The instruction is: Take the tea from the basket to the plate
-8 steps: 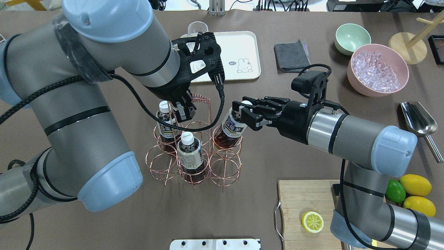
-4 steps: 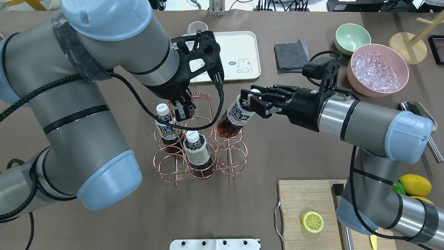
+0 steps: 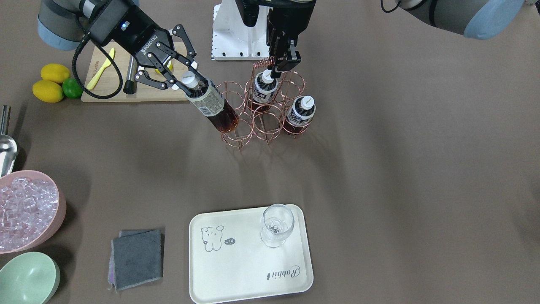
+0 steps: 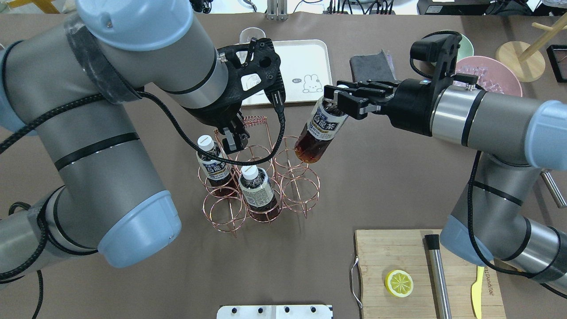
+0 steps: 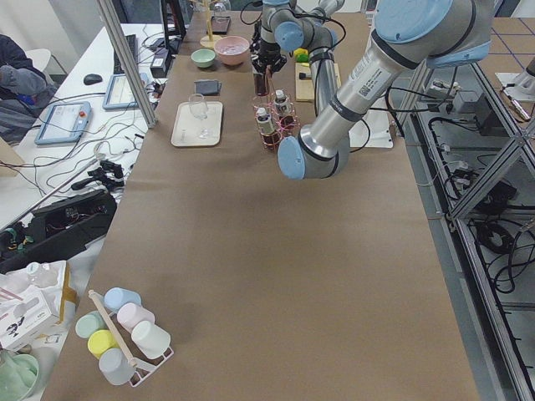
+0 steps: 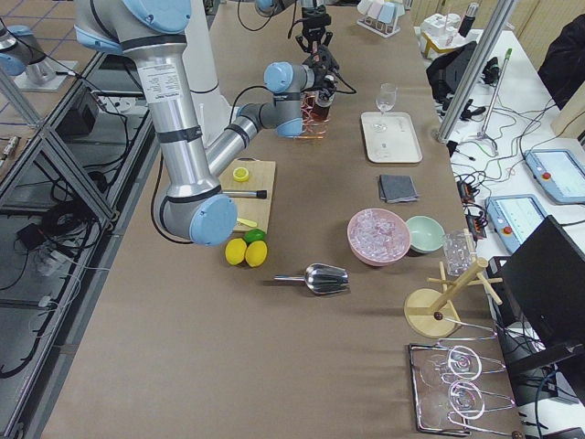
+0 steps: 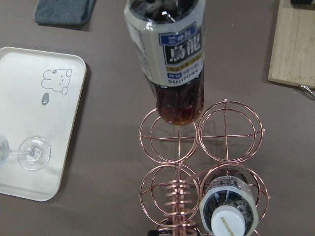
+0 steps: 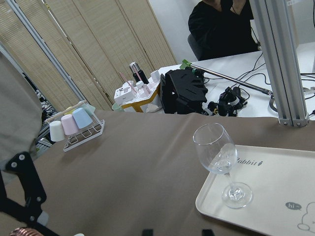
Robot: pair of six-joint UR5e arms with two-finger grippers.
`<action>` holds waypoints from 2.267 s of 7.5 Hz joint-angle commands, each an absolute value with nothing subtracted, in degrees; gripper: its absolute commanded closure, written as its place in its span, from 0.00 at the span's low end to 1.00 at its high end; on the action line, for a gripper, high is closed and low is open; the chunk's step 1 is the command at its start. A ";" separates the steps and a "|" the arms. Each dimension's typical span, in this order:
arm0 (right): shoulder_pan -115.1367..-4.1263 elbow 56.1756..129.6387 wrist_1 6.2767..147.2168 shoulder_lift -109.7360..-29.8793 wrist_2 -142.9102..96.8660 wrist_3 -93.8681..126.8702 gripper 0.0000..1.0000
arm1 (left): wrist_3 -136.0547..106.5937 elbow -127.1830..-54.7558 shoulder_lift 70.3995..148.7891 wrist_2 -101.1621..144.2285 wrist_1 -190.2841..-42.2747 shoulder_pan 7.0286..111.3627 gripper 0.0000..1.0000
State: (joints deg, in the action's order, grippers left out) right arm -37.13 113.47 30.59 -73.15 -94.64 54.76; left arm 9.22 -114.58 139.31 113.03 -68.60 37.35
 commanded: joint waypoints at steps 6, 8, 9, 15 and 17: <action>-49.75 107.78 33.05 -71.38 -104.68 48.53 1.00 | 11.86 -114.70 139.39 113.64 -67.50 40.60 1.00; -49.83 101.20 32.70 -67.00 -104.07 45.73 1.00 | 15.70 -114.70 139.22 113.99 -66.98 42.96 1.00; -49.83 96.81 32.52 -63.41 -101.89 44.75 1.00 | 18.08 -114.78 138.61 116.26 -66.36 45.68 1.00; -49.66 72.18 24.70 -47.48 -97.91 43.42 1.00 | 34.07 -114.79 129.57 121.28 -62.32 61.58 1.00; -48.70 66.56 23.57 -44.31 -96.43 42.55 1.00 | 40.14 -114.79 125.70 121.38 -62.23 66.34 1.00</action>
